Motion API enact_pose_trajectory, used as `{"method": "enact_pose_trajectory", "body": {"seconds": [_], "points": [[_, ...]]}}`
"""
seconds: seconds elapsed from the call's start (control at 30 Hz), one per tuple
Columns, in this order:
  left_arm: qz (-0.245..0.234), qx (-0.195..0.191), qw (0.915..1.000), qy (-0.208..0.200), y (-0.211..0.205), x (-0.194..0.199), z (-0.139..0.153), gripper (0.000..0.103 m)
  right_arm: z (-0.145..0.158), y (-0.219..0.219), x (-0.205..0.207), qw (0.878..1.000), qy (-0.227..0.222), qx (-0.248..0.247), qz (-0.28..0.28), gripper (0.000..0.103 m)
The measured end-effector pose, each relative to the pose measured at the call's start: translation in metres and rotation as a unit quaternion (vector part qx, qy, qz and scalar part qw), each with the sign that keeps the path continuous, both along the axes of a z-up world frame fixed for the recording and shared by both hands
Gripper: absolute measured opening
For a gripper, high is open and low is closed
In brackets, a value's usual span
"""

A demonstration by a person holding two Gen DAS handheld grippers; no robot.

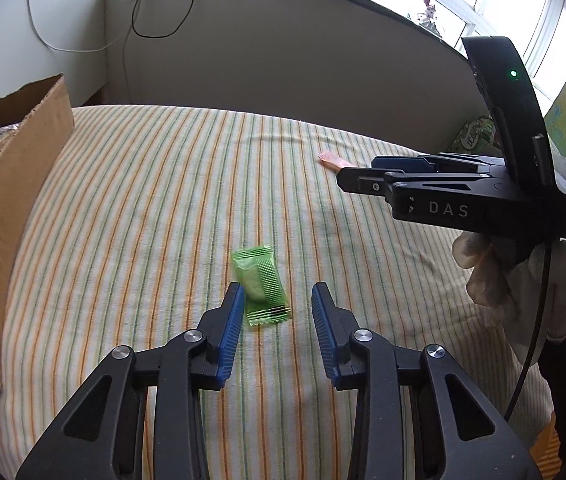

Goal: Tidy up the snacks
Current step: 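Move both tools back to the green and pink candy packets, then grasp the green candy packet with the left tool while the right tool grasps the pink packet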

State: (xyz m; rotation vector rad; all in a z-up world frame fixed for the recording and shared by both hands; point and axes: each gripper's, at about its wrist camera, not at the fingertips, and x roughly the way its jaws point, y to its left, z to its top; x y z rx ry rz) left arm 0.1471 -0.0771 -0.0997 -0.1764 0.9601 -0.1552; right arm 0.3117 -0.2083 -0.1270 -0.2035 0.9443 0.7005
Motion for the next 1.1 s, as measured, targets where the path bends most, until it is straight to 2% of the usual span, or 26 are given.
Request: {"method": "enact_pose_trajectory", "body": {"seconds": [0.37,0.57,0.8,0.9,1.1], "points": [[-0.001,0.038,0.9993,-0.003,-0.005,0.005,-0.003,0.025,-0.003,0.013,0.008,1.000,-0.003,-0.008,0.001,0.048],[-0.003,0.043,0.9991,-0.007,-0.005,0.009,-0.005,0.019,-0.003,0.013,0.010,1.000,0.004,-0.005,-0.007,0.022],[-0.005,0.033,0.9994,-0.009,0.000,0.007,-0.006,0.017,-0.002,0.003,-0.001,1.000,0.012,0.006,-0.008,0.021],[-0.003,0.029,0.9995,-0.013,0.003,0.004,-0.003,0.010,0.000,0.002,-0.006,1.000,0.014,0.012,-0.007,0.021],[-0.012,0.024,0.9996,-0.006,0.003,0.007,-0.006,0.009,-0.001,0.004,-0.013,1.000,0.014,0.005,-0.006,0.021]]}}
